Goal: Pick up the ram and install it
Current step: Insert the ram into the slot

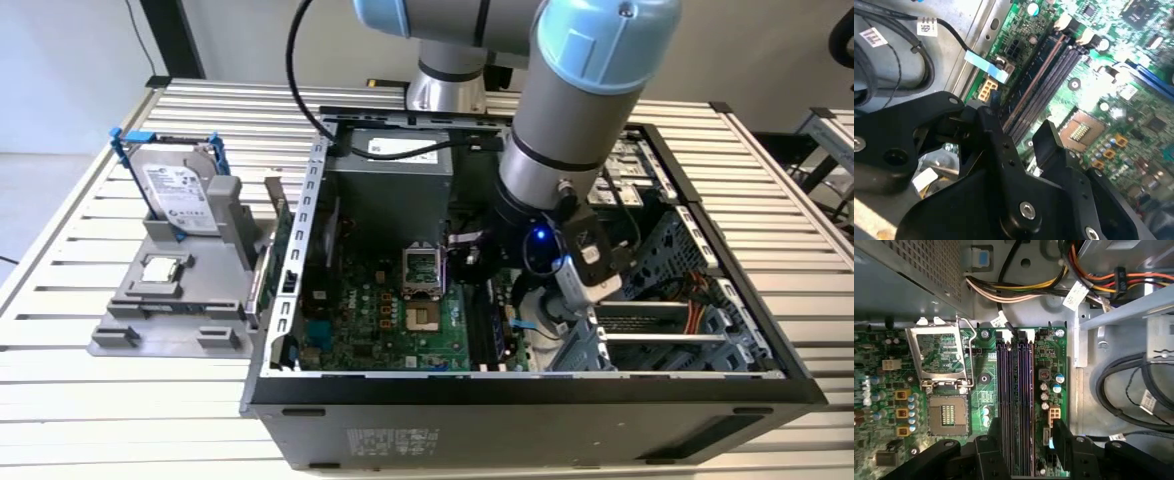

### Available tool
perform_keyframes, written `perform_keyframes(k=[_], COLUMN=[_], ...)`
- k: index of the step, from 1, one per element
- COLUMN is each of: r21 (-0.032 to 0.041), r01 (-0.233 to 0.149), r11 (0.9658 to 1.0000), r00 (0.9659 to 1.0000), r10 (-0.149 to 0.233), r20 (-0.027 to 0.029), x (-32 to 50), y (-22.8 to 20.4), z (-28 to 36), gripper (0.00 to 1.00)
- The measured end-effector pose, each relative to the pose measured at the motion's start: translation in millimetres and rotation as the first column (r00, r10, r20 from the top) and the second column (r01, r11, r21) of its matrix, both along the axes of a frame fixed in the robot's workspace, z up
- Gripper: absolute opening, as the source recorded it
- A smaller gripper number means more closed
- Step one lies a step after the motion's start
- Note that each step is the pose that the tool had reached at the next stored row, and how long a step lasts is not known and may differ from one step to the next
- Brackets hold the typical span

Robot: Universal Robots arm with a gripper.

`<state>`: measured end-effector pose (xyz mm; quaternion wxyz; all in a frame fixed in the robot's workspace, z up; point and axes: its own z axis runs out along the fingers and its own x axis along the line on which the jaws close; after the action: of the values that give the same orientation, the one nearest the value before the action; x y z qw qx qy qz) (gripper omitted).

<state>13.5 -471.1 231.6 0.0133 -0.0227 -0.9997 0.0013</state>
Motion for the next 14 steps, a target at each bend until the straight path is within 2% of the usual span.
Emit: perform_keyframes(k=[8, 14], r21=[-0.0001, 0.0013], r01=[0.0, 0.0], r11=[1.0, 1.0], r00=[1.0, 1.0], r10=[0.0, 0.0], r20=[0.0, 0.0001], x=[0.0, 0.0], y=[0.0, 0.1], z=[35.5, 38.6], gripper=[1.0, 1.0])
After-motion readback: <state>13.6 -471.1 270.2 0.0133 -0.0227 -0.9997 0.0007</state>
